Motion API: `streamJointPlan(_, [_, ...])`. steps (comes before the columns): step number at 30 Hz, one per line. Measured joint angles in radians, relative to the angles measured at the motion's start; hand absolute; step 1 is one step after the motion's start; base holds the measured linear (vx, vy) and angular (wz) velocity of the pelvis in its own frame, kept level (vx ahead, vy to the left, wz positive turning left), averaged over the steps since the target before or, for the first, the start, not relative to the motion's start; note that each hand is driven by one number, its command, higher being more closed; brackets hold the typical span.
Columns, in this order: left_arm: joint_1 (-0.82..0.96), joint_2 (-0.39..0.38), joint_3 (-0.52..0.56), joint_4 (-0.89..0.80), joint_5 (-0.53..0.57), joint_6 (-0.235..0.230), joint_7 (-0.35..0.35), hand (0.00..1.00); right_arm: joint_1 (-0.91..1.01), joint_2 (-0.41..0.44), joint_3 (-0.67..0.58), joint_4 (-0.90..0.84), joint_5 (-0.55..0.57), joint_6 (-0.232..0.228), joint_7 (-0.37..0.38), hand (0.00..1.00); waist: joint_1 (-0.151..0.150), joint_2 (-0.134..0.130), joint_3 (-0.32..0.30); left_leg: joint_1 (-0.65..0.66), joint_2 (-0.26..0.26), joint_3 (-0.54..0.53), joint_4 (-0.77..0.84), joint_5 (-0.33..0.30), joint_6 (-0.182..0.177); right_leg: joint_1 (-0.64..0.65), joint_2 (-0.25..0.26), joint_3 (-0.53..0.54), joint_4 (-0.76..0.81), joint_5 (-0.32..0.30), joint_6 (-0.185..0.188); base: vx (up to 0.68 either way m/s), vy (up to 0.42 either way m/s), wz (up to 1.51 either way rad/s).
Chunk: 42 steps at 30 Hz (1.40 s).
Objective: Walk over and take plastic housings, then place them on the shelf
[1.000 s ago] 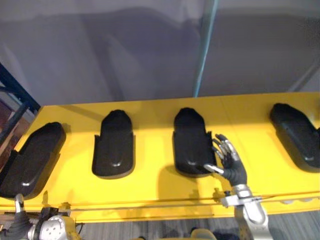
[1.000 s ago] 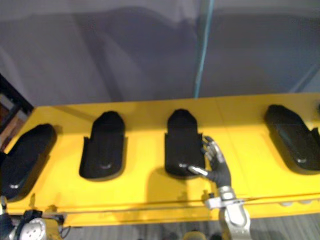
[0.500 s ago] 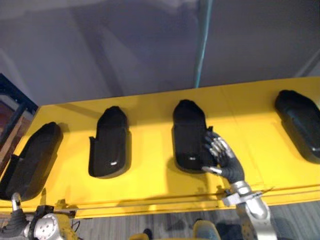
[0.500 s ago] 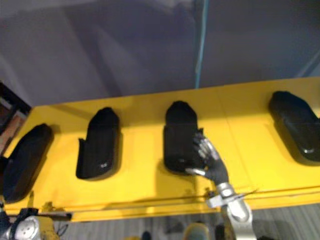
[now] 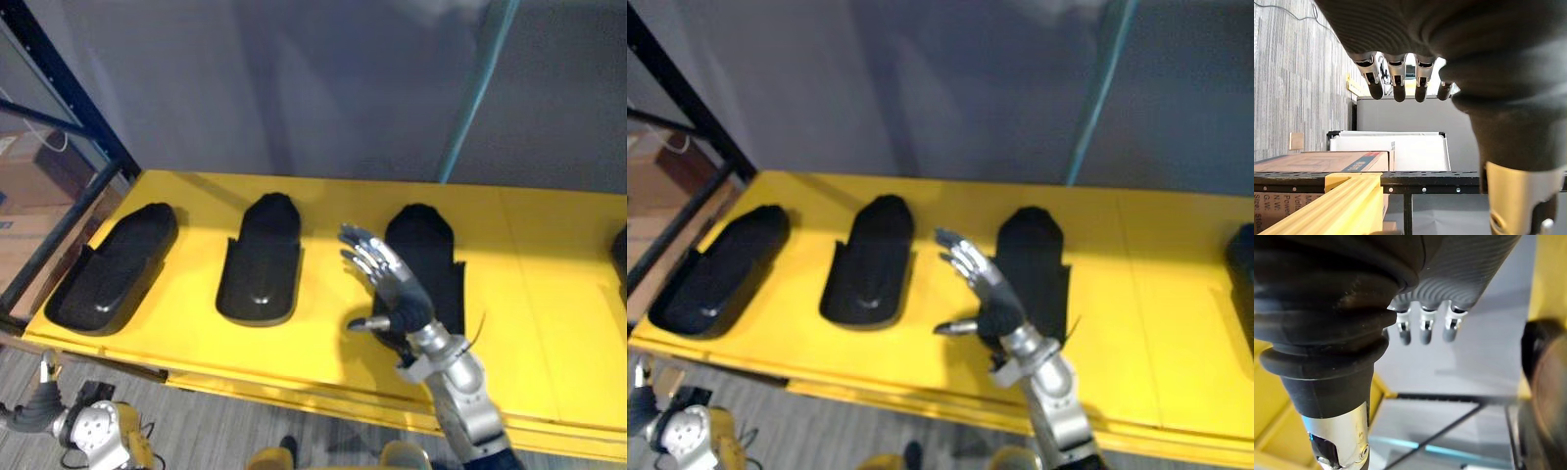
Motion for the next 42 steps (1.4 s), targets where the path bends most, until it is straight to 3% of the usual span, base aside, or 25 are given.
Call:
streamJointPlan(5, [-0.013, 0.018, -0.008, 0.0, 0.038, -0.013, -0.055, 0.0, -0.017, -0.011, 0.012, -0.034, -0.102, -0.007, -0.062, 0.0, -0.002, -0.004, -0.002, -0.009, -0.005, 0.001, 0.016, -0.004, 0.002, 0.004, 0.001, 0.0, -0.013, 0.009, 0.002, -0.01, 0.005, 0.0])
streamJointPlan(9, [-0.036, 0.024, -0.04, 0.012, 0.038, -0.012, -0.069, 0.0, -0.068, -0.03, 0.023, -0.048, -0.223, -0.086, -0.114, 0.0, -0.003, -0.005, -0.003, -0.028, -0.006, 0.004, 0.03, -0.004, 0.002, -0.001, 0.003, 0.003, -0.026, 0.03, 0.003, 0.0, 0.0, 0.0])
streamJointPlan(16, [-0.075, 0.072, -0.043, 0.031, 0.038, -0.012, -0.099, 0.0, -0.187, -0.041, 0.028, -0.108, -0.272, -0.144, -0.115, 0.0, 0.0, -0.006, -0.004, -0.036, -0.005, 0.019, 0.05, -0.006, 0.005, -0.001, 0.01, 0.023, -0.047, 0.056, 0.003, -0.04, 0.017, -0.07])
streamJointPlan(21, [-0.118, 0.095, -0.044, 0.073, 0.036, -0.009, -0.107, 0.0, -0.239, -0.057, 0.057, -0.116, -0.27, -0.134, -0.116, 0.0, -0.001, -0.006, -0.004, -0.052, 0.0, 0.029, 0.063, -0.008, 0.007, -0.001, 0.018, 0.031, -0.063, 0.075, 0.001, -0.08, 0.012, -0.07])
streamJointPlan(25, [-0.153, 0.121, -0.044, 0.123, 0.024, -0.002, -0.136, 0.0, -0.244, -0.08, 0.059, -0.117, -0.268, -0.072, -0.115, 0.0, -0.001, -0.006, -0.004, -0.058, 0.003, 0.04, 0.065, -0.009, 0.007, -0.008, 0.022, 0.048, -0.075, 0.079, -0.005, -0.05, 0.02, -0.07])
streamJointPlan(30, [-0.225, 0.207, -0.045, 0.179, -0.021, 0.013, -0.146, 0.0, -0.24, -0.11, 0.007, -0.117, -0.264, -0.031, -0.115, 0.0, -0.004, -0.011, -0.004, -0.106, 0.007, 0.059, 0.093, -0.009, 0.007, -0.059, 0.028, 0.07, -0.08, 0.112, -0.002, -0.01, 0.021, -0.09])
streamJointPlan(42, [-0.298, 0.243, -0.042, 0.219, -0.176, 0.053, -0.145, 0.0, -0.183, -0.129, -0.088, -0.145, -0.127, -0.024, -0.073, 0.0, -0.041, -0.014, 0.089, -0.141, 0.013, 0.117, 0.144, -0.036, 0.014, -0.111, 0.032, 0.138, -0.053, 0.116, -0.001, -0.03, 0.026, -0.13])
